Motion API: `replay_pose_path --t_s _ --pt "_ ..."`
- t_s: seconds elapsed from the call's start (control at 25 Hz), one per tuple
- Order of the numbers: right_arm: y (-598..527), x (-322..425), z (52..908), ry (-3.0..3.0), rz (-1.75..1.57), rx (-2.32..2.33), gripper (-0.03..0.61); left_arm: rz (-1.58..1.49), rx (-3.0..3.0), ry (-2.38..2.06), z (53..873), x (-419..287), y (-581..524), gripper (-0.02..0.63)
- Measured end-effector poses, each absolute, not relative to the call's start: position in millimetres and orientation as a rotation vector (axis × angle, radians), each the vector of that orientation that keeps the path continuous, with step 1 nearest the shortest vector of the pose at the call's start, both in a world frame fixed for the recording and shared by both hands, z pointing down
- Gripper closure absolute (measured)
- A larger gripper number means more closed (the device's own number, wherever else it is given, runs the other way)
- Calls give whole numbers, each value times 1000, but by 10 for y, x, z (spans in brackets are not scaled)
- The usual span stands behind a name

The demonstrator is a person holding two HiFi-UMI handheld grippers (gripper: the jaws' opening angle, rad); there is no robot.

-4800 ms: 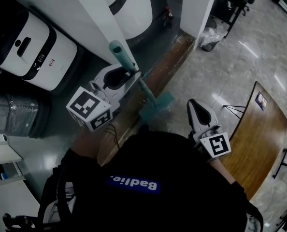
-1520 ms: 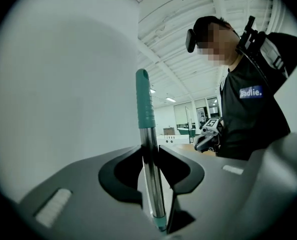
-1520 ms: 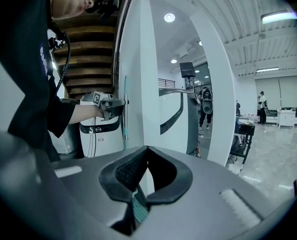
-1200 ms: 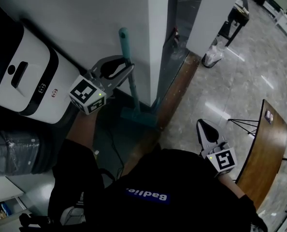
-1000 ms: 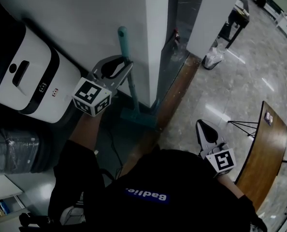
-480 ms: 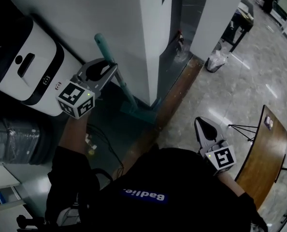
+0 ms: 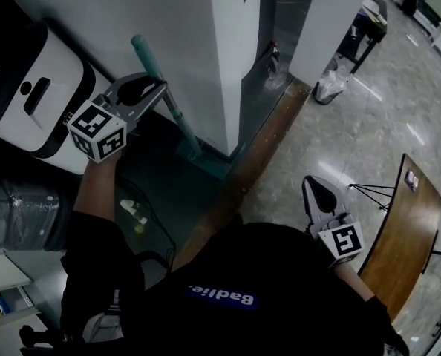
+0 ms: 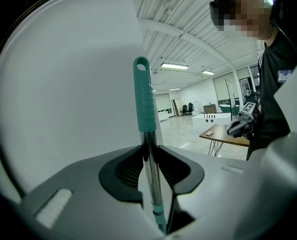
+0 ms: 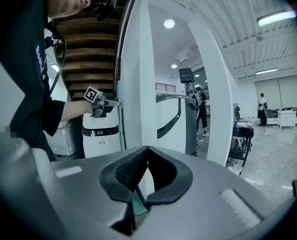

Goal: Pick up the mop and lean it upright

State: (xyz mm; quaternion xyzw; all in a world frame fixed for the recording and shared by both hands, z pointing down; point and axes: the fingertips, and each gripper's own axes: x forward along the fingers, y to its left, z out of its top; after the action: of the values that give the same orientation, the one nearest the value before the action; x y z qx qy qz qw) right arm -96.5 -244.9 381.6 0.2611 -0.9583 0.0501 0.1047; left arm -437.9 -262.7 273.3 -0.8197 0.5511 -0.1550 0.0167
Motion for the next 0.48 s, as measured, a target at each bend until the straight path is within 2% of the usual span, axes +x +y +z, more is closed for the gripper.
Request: replay_pose_path --t_s 0.48 --pt "-2373 -842 3894 -2814 187 835 574 -526 -2579 1766 2882 -4530 -2711 497"
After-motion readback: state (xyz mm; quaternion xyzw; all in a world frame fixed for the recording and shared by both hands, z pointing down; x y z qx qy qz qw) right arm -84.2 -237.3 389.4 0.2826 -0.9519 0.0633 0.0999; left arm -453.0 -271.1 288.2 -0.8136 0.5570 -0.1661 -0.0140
